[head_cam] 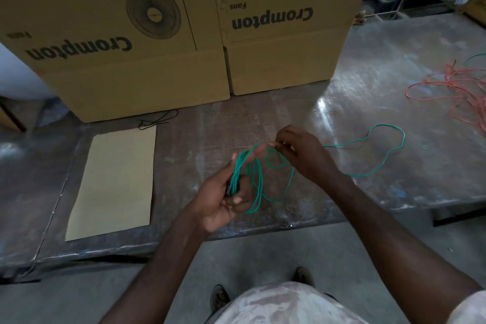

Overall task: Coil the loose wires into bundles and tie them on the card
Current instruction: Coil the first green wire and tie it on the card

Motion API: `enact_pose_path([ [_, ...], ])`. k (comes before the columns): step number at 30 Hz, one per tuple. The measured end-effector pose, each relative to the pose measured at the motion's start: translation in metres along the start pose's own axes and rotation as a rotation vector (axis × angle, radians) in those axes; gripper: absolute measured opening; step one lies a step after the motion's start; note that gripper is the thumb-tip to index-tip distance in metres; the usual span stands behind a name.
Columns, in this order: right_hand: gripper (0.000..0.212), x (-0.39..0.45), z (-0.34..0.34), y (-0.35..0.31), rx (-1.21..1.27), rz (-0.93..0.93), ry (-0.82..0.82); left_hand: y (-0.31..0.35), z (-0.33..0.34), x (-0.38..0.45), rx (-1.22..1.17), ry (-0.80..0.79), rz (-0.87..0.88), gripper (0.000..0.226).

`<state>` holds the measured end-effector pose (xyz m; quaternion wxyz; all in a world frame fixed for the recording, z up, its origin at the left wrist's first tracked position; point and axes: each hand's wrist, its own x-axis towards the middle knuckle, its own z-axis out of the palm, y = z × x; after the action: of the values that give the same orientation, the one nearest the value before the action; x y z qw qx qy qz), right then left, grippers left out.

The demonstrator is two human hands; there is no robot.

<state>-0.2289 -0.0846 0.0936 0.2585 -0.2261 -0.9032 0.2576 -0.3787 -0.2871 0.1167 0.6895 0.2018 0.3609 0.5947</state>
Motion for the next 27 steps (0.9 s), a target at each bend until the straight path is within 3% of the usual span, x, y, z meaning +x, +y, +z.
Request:
enact_pose_path([
  [4,0.031,-0.017,0.017,-0.023,0.098,0.118,0.023,0.016,0.005,0.005,-0.221,-0.089,0.144,0.053],
  [7,0.024,-0.034,0.027,-0.028,0.18,0.179,0.029,0.038,0.005,0.011,-0.306,-0.109,0.285,0.053],
  [10,0.014,-0.049,0.039,-0.024,0.121,0.125,-0.061,0.069,0.001,0.016,-0.276,-0.013,0.429,0.051],
  [15,0.026,-0.06,0.05,-0.028,0.072,0.035,-0.195,0.091,0.0,0.033,-0.085,0.277,0.561,0.056],
  [19,0.03,-0.062,0.05,-0.05,0.112,0.019,-0.254,0.088,0.005,0.044,0.333,0.473,0.605,0.049],
  [22,0.027,-0.059,0.043,-0.06,0.17,0.018,-0.21,0.074,-0.006,0.054,0.735,0.565,0.602,0.05],
  [24,0.019,-0.051,0.034,-0.063,0.192,-0.013,-0.173,0.062,-0.021,0.056,1.02,0.577,0.582,0.049],
  [27,0.013,-0.037,0.021,-0.055,0.15,-0.041,-0.096,0.042,-0.044,0.056,1.419,0.514,0.385,0.057],
])
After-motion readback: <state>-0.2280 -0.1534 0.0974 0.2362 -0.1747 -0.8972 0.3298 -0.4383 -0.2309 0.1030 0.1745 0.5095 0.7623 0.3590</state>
